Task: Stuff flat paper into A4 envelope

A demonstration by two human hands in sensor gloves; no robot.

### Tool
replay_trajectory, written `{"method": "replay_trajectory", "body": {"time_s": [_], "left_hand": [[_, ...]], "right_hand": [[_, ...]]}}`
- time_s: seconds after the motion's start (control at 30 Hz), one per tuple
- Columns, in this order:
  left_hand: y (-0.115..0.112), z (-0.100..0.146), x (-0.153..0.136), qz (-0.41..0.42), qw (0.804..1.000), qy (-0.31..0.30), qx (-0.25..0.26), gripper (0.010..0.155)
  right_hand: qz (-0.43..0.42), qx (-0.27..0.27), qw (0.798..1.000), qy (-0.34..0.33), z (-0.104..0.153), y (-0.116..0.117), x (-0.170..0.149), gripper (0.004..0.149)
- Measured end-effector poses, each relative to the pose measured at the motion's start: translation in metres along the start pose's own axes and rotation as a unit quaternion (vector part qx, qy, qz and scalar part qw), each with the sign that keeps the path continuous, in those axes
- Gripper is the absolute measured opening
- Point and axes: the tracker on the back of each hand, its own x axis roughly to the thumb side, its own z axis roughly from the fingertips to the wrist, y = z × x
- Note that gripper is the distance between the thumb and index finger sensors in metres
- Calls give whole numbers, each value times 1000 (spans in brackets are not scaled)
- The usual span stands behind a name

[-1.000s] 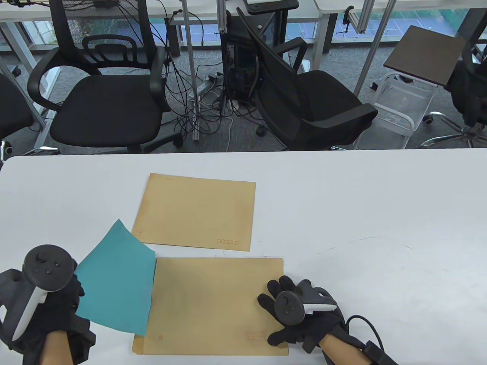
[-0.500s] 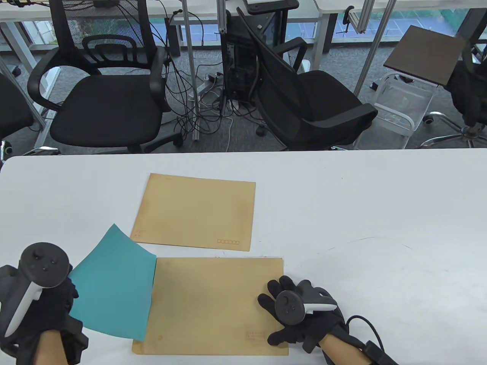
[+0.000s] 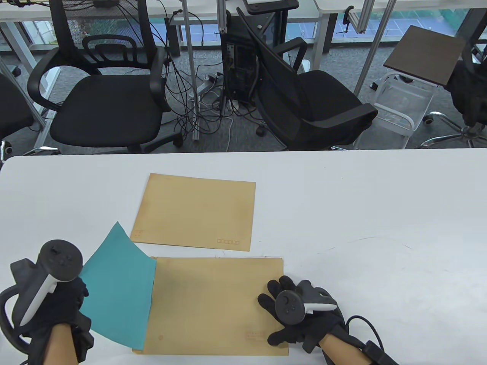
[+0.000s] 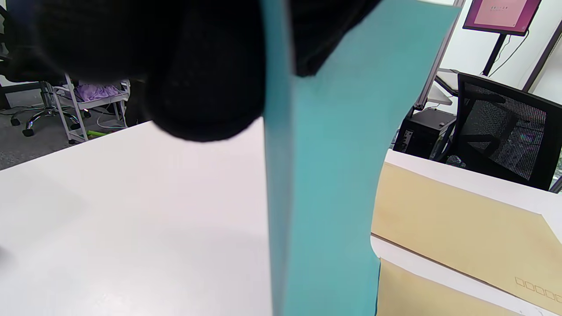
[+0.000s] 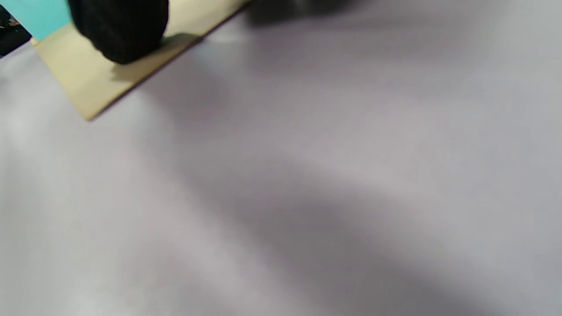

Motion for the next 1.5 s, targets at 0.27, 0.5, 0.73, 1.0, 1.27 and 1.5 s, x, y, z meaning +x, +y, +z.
{"method": "replay_trajectory", "body": {"time_s": [0.27, 0.5, 0.73, 1.0, 1.27, 1.5], "left_hand": [[-9, -6, 6, -7, 1000, 2, -9, 44], [-21, -12, 5, 8, 1000, 5, -25, 45], [-35, -18, 0, 29, 999, -3, -41, 46], [-53, -25, -10, 76, 995, 1, -64, 47], [-76, -34, -23, 105, 991, 10, -87, 47], [-93, -41, -28, 116, 988, 15, -105, 48]], "right_hand": [[-1, 0, 1000, -2, 0, 0, 0, 97], [-3, 0, 1000, -3, 0, 0, 0, 96], [-8, 1, 1000, -4, 0, 1, -1, 97], [-12, 2, 1000, -5, 0, 1, -1, 96], [-15, 3, 1000, -6, 0, 2, -2, 97], [-18, 4, 1000, -6, 0, 2, -2, 97]]}}
